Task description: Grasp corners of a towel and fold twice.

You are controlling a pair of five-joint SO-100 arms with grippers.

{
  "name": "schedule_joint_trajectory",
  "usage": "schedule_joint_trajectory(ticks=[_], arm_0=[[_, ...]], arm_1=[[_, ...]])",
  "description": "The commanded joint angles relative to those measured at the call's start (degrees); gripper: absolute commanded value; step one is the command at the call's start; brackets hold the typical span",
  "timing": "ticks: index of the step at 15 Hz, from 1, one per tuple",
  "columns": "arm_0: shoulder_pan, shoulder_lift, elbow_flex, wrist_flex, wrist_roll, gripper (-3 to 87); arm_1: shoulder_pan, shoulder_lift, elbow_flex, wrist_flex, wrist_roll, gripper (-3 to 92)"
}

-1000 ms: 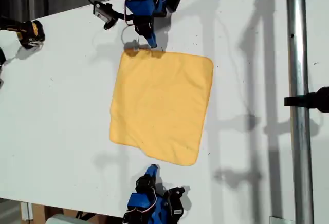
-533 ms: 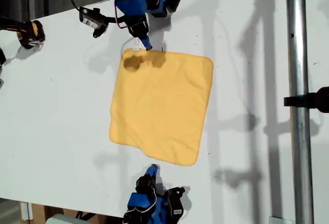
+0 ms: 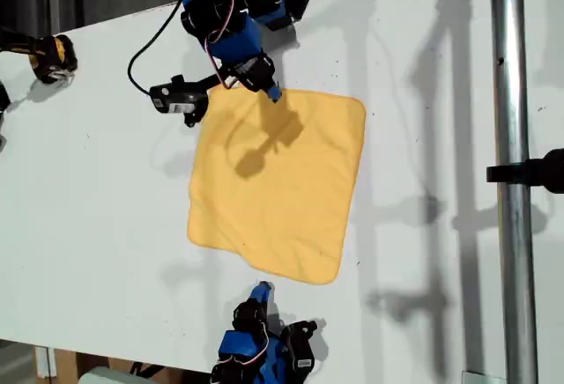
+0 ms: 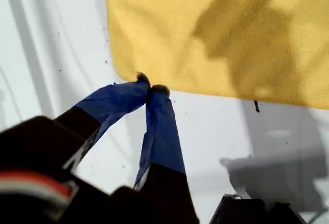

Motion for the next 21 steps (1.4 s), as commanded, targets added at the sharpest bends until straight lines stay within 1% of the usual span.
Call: schedule_joint_trajectory(ticks=[1, 3, 5, 6, 7, 8, 9, 13, 15, 16, 19, 21], arm_0=[[-0.4, 0.4, 0.3, -0.2, -0.8, -0.2], [-0.5, 0.4, 0.3, -0.2, -0.8, -0.2], [-0.7, 0.4, 0.3, -0.2, -0.9, -0.1], [-0.8, 0.4, 0.3, -0.2, -0.9, 0.1], [-0.9, 0.4, 0.3, -0.2, -0.9, 0.3], [-0.8, 0.4, 0.3, -0.2, -0.9, 0.3], [-0.7, 0.4, 0.3, -0.2, -1.1, 0.4], [-0.5, 0.4, 0.3, -0.2, -1.2, 0.5], [-0.5, 0.4, 0.3, -0.2, -1.2, 0.5], [-0.5, 0.4, 0.3, -0.2, -1.2, 0.5], [-0.5, 0.4, 0.3, -0.2, -1.3, 0.6], [-0.9, 0.4, 0.3, -0.2, -1.2, 0.7]], arm_1=[[-4.4, -6.6, -11.2, 2.9, -0.4, -0.2], [-8.4, -11.1, -16.3, 4.8, 2.5, -0.2], [-11.2, -12.4, -16.4, 4.8, 4.4, -0.2], [-11.9, -12.5, -16.1, 4.5, 4.4, 4.2], [-12.5, -12.5, -16.3, 4.4, 4.7, 20.8], [-13.2, -12.2, -16.3, 2.6, 4.0, 34.3], [-13.4, -12.4, -16.8, 1.8, 3.0, 36.4], [-13.1, -14.9, -14.3, 3.3, 4.0, 39.9], [-14.6, -18.5, -8.9, 0.7, 7.1, 41.1], [-15.5, -20.4, -6.6, -1.3, 9.5, 41.3], [-18.5, -22.4, 2.5, -9.6, 22.6, 40.5], [-18.6, -23.7, 6.0, -12.7, 27.9, 40.5]])
